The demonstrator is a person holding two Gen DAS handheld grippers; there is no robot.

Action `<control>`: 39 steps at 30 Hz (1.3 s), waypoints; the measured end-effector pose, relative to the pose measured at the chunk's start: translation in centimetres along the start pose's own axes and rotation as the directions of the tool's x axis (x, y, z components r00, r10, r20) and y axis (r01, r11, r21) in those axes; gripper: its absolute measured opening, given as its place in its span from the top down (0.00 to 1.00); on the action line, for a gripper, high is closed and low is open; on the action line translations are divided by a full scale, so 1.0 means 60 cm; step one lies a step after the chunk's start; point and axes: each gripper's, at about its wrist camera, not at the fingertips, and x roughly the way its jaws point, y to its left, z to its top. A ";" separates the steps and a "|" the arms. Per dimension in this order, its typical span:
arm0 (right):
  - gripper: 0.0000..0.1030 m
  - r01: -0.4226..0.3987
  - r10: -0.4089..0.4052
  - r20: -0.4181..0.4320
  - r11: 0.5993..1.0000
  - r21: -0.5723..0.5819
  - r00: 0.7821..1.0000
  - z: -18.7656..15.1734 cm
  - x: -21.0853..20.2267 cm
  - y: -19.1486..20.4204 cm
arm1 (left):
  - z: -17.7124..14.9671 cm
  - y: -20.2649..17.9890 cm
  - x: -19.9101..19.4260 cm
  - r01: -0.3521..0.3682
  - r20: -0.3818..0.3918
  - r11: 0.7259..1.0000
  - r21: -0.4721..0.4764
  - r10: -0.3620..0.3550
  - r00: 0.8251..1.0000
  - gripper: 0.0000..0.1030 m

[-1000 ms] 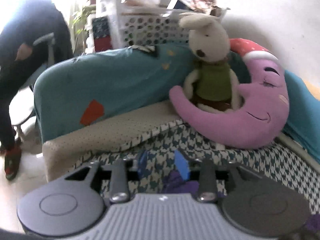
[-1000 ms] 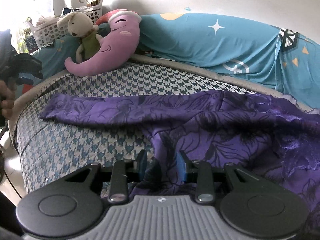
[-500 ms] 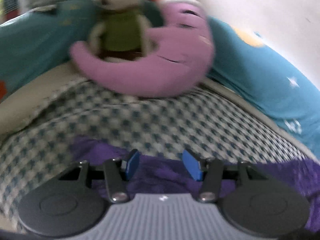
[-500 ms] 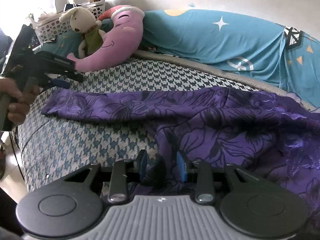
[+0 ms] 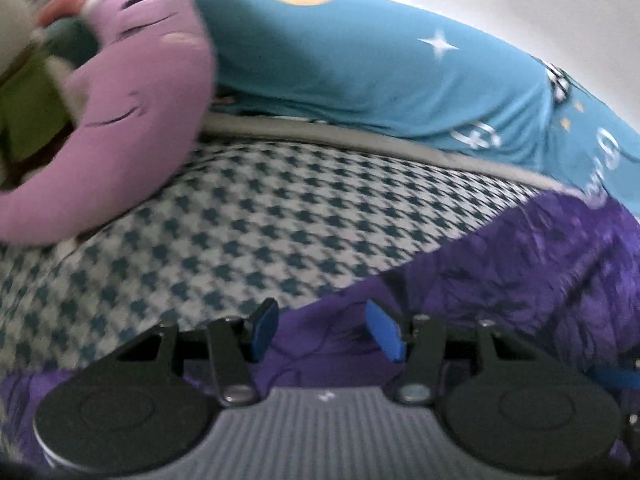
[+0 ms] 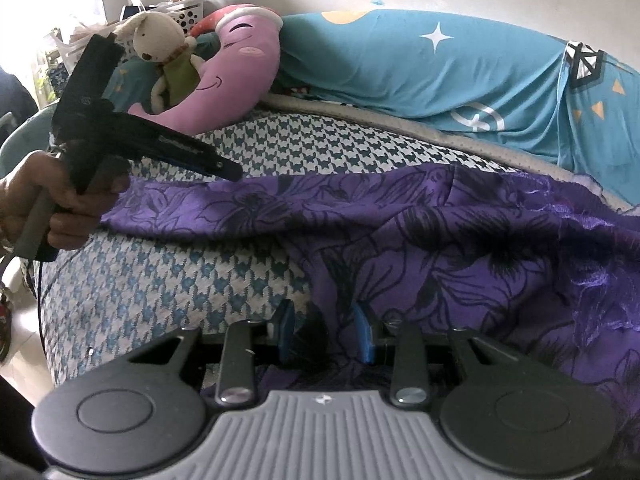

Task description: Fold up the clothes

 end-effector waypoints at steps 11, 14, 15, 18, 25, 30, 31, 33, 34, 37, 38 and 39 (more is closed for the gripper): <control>0.68 -0.004 0.004 -0.011 1.000 0.003 1.000 -0.001 0.004 -0.003 | 0.007 -0.036 0.051 0.076 -0.072 0.988 0.135 -0.067 0.995 0.47; 0.68 -0.006 0.006 -0.014 1.000 0.009 1.000 -0.001 0.005 -0.004 | 0.009 -0.042 0.059 0.053 -0.073 0.986 0.160 -0.042 0.996 0.46; 0.68 -0.005 0.005 -0.015 1.000 0.009 1.000 -0.001 0.006 -0.004 | 0.010 -0.042 0.061 0.052 -0.071 0.986 0.158 -0.042 0.997 0.46; 0.68 -0.005 0.006 -0.019 1.000 0.009 1.000 -0.002 0.007 -0.003 | 0.015 -0.037 0.064 0.045 -0.068 0.988 0.148 -0.035 0.997 0.46; 0.68 -0.007 0.007 -0.022 1.000 0.009 1.000 -0.003 0.010 -0.003 | 0.014 -0.043 0.071 0.033 -0.072 0.984 0.178 -0.020 0.997 0.48; 0.68 -0.006 0.006 -0.021 1.000 0.010 1.000 -0.003 0.010 -0.002 | 0.015 -0.047 0.069 0.048 -0.058 0.983 0.176 -0.038 0.998 0.78; 0.68 -0.002 0.002 -0.021 1.000 0.010 1.000 -0.003 0.010 -0.003 | 0.015 -0.049 0.068 0.054 -0.054 0.982 0.180 -0.044 0.998 0.88; 0.68 0.002 -0.002 -0.020 1.000 0.015 1.000 -0.003 0.010 -0.005 | 0.011 -0.059 0.066 0.052 -0.039 0.975 0.215 -0.045 0.998 0.94; 0.68 0.003 -0.003 -0.019 1.000 0.019 1.000 -0.003 0.010 -0.005 | 0.008 -0.066 0.066 0.038 -0.028 0.971 0.238 -0.032 0.999 0.95; 0.68 0.007 -0.006 -0.017 1.000 0.024 1.000 -0.002 0.010 -0.006 | 0.004 -0.078 0.063 -0.003 0.008 0.963 0.271 0.000 1.000 0.95; 0.68 0.009 -0.008 -0.015 1.000 0.025 1.000 -0.002 0.009 -0.006 | 0.007 -0.080 0.060 -0.016 0.027 0.963 0.269 0.009 1.000 0.95; 0.68 0.010 -0.010 -0.011 1.000 0.027 1.000 -0.002 0.008 -0.006 | 0.011 -0.081 0.055 -0.030 0.048 0.965 0.261 0.018 0.999 0.95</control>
